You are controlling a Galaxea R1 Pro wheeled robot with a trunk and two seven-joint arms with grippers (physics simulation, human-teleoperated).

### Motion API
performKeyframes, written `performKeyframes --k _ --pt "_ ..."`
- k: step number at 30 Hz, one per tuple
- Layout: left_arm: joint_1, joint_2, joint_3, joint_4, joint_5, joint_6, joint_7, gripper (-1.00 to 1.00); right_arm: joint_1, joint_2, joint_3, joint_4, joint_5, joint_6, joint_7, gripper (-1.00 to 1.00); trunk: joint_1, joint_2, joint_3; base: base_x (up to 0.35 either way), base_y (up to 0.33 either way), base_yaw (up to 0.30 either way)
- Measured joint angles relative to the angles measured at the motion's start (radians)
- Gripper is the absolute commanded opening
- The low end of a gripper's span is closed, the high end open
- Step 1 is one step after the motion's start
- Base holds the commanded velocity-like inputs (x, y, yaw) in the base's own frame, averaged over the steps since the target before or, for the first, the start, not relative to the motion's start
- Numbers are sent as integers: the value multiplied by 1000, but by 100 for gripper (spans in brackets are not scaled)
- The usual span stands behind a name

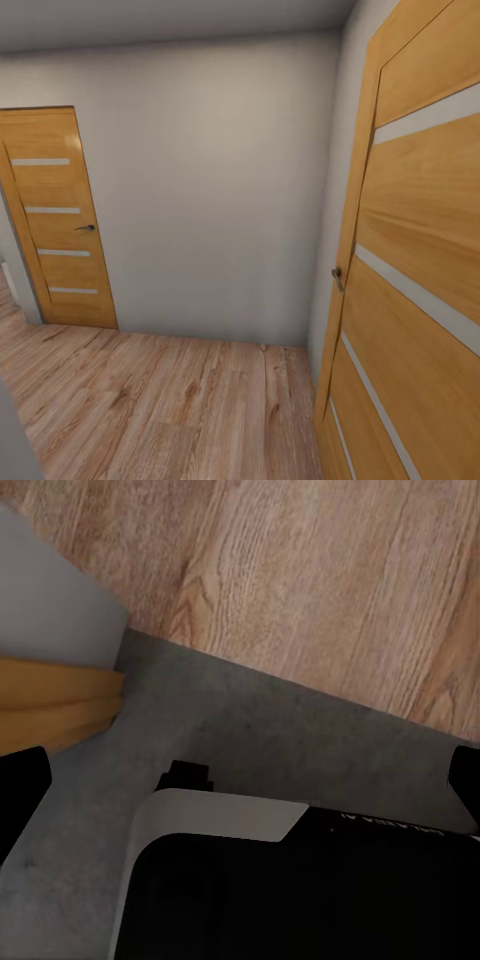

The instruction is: Move the two storage containers from the living room to the garage. In the garage, place one container on the floor and stack the other container on top of it (either order is fine).

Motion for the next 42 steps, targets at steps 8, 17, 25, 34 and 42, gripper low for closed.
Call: performKeyframes --k 8,17,25,34,42 --pt "0 -2 -1 0 -1 0 0 100 0 -1 3 0 1 1 0 100 0 0 0 22 0 0" --pt "0 -3 -1 0 0 0 0 100 0 -2 4 0 3 1 2 100 0 0 0 1 16 0" --pt "0 -4 0 0 -1 0 0 100 0 -2 4 0 3 1 2 100 0 0 0 0 37 0" --pt "0 -4 0 0 -1 0 0 100 0 -2 4 0 3 1 2 100 0 0 0 16 2 0" --pt "0 -2 0 0 0 0 0 100 0 -2 3 0 3 1 2 100 0 0 0 271 0 0"
